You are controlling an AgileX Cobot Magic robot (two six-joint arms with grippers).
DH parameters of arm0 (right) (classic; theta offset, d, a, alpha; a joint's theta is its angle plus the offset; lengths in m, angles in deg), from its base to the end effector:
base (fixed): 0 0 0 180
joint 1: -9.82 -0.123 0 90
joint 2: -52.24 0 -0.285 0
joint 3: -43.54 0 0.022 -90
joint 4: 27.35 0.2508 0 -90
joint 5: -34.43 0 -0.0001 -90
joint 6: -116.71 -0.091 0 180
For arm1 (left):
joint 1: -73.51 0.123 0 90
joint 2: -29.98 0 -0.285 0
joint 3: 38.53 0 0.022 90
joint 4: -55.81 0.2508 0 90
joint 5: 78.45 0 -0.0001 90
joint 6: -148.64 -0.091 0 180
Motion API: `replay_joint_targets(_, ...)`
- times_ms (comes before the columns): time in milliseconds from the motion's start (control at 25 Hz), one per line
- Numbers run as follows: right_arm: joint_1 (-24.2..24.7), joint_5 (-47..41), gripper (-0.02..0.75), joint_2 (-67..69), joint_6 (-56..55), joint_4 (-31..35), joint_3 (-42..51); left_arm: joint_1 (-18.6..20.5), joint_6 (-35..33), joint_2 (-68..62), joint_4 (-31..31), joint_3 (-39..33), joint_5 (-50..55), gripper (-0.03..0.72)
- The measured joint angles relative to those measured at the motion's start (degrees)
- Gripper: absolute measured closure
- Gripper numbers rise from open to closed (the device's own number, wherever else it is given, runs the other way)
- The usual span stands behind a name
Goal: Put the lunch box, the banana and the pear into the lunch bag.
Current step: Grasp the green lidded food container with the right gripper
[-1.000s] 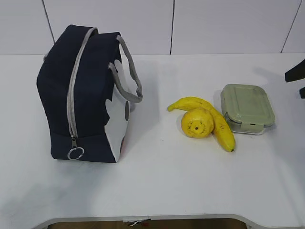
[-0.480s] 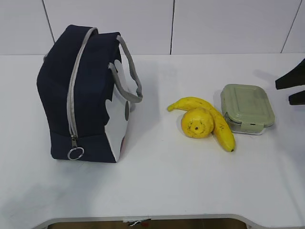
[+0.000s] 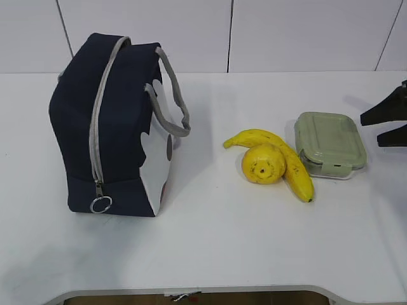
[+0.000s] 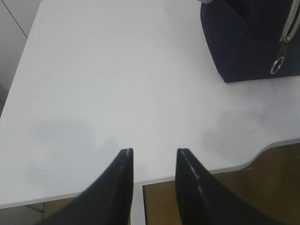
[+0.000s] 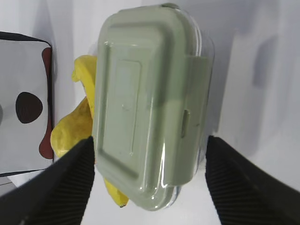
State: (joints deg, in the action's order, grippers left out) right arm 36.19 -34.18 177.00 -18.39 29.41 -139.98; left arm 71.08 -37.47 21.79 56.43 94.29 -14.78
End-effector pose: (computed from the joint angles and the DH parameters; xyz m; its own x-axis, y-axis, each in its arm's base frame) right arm 0.3832 -0.1108 0.1890 -0.9212 0.2660 -0.2838 -0.0257 0.6864 0.7268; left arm -0.0087 0.0013 0.2800 -0.4782 0.1316 -0.8683 0.0876 0.9909 0.1019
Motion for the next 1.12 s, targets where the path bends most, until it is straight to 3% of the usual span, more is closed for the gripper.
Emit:
replay_joint_targets(800, 0.0, 0.6, 0.155, 8.5, 3.3, 6.5, -1.1, 0.0, 0.0, 0.0, 0.0, 0.0, 0.0, 0.448)
replay_joint_targets(1120, -2.2, 0.8, 0.155, 8.8, 5.6, 7.7, -1.1, 0.0, 0.0, 0.0, 0.0, 0.0, 0.0, 0.448)
